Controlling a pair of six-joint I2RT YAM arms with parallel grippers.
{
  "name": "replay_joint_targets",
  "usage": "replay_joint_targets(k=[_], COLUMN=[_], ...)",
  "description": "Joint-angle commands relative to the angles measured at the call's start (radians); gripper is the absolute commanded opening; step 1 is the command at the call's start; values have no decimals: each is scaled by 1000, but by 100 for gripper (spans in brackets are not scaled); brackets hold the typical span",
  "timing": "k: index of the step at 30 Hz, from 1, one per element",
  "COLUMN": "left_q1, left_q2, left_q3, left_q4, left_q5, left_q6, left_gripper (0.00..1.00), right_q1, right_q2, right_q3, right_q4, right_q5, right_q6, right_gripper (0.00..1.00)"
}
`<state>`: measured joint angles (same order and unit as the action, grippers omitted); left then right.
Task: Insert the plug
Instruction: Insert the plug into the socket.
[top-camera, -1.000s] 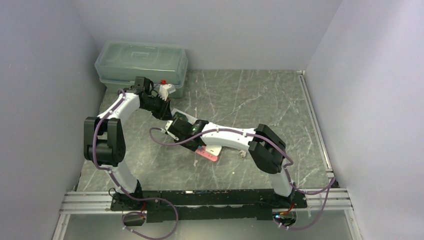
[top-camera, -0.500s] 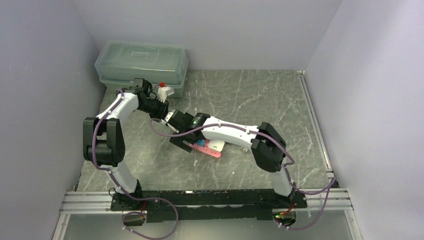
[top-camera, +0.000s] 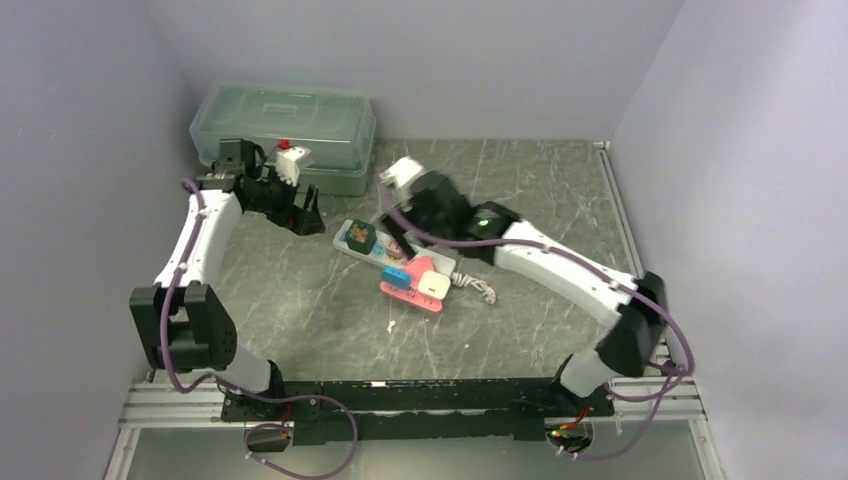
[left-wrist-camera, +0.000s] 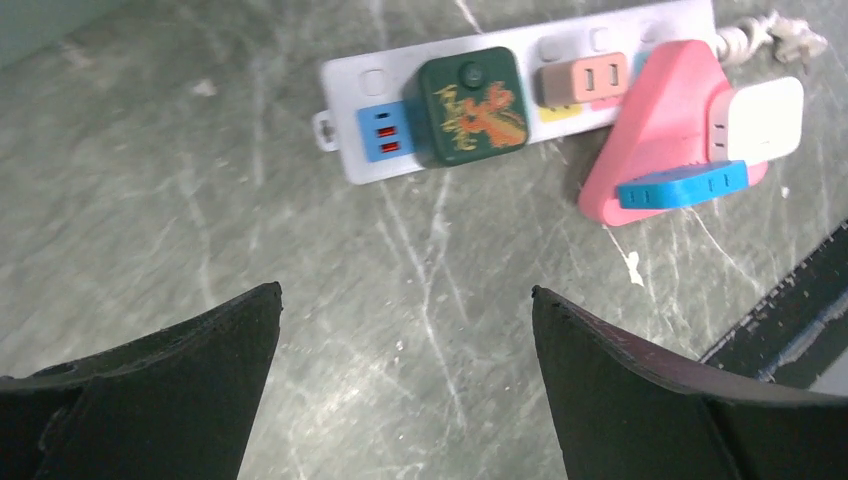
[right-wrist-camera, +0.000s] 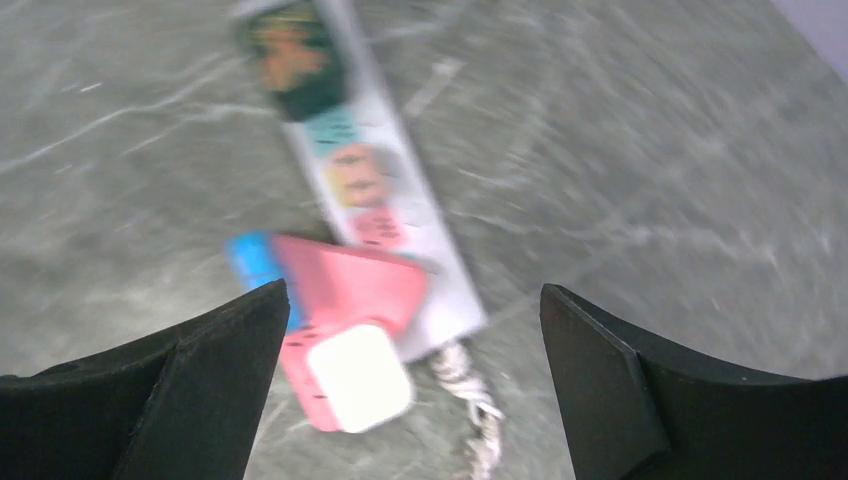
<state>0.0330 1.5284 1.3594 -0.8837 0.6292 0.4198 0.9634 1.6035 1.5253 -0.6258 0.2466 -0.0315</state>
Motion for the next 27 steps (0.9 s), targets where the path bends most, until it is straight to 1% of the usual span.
replay_joint_targets(k=[1,4,7,8,10,13,16,18,22,24,26,27], left_q1=[73,104,128,139,167,182,185,185,186,185,184,185], left_q2=[-98,-146,-185,-193,-196,-169,-131,-109,-85,-64,-27,-7], left_q3=[-29,-158,-314,-359,-444,-526,-600,-664,-780,-832,-838,-843], left_q4=[75,279,488,559,672,793,940,1055,1345,1493,1519,1542], left_q5=[-44,-107,-186,-196,-199,-176,-165,-164,-141,-127,-101,-115], left_q6=[-64,-130,-184,-194,-227,-250,-280,-300,-351,-382,-369,-376], left_gripper=[100,100,100,100,100,100,100,100,100,100,100,100], right_q1=[-246,-432,-587,-628,-696,-777,-829,-847,-879,-899,-913,-917], right_q2=[-179,-276,-323,-341,-373,-367,-295,-267,-220,-221,-223,-215], right_q3=[-240,-442,-612,-675,-803,-949,-973,-1010,-1081,-1133,-1168,-1178], right_q4=[233,401,553,608,779,982,1007,1081,1250,1352,1434,1471], right_q5=[-12,-12,-12,-12,-12,-12,-12,-12,-12,-12,-12,-12], right_q6=[131,131,131,131,131,131,131,131,131,131,131,131], right_gripper=[100,100,100,100,100,100,100,100,100,100,100,100])
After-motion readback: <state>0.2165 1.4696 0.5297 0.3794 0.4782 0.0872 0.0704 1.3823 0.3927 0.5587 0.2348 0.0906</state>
